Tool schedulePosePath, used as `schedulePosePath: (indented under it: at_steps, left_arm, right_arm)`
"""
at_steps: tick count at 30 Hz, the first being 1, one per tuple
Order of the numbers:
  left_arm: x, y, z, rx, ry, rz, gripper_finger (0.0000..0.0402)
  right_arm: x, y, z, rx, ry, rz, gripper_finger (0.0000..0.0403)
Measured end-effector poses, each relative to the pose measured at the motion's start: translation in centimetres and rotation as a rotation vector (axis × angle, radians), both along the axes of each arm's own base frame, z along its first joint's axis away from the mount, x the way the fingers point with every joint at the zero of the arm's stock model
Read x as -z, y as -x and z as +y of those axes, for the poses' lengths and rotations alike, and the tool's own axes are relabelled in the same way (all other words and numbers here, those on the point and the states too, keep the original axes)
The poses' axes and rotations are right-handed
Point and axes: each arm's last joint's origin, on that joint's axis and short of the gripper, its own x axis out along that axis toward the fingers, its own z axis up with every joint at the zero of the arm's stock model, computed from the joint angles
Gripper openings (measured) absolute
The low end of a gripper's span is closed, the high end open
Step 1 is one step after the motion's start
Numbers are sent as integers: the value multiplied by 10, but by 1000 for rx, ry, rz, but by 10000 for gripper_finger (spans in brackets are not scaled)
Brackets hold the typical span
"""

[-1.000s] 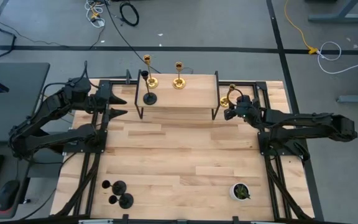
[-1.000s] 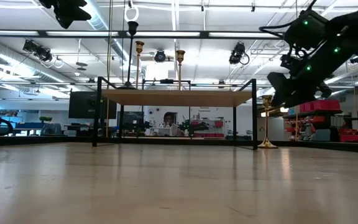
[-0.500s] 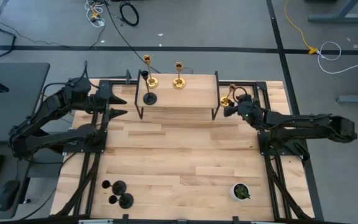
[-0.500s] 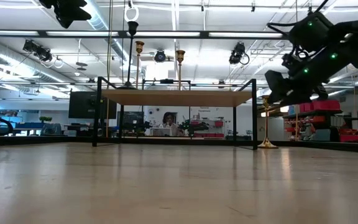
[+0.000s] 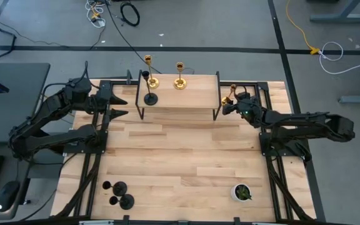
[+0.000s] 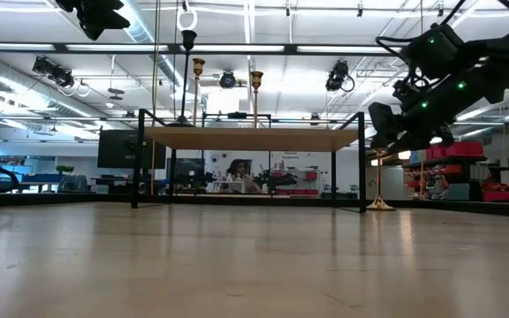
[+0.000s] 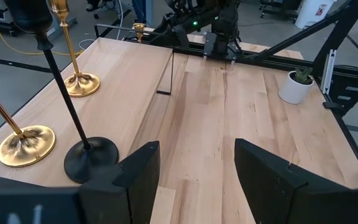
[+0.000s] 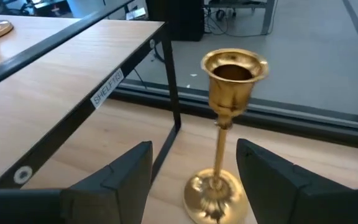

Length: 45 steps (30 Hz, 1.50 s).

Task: Pick & Place candle stick holders
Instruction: Put the gold candle holder aligned with the other gold candle holders on the shelf

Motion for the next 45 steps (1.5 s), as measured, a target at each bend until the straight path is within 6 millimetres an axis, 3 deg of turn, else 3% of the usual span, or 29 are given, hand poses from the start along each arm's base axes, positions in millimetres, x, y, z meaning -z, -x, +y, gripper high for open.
schedulePosePath:
  at_steps: [18,25,36,45]
  left_arm:
    - [0,0,0,0,-1,0,208]
    - [0,0,0,3,-7,1,208]
    - [0,0,0,3,-7,1,208]
    - [0,0,0,2,-6,1,208]
  right_arm:
    - [15,-11,-18,21,12,-3,225]
    - [21,-12,-22,22,-8,14,164]
    - [21,-13,-23,17,-2,10,11]
    - [22,-13,-22,8,1,33,12]
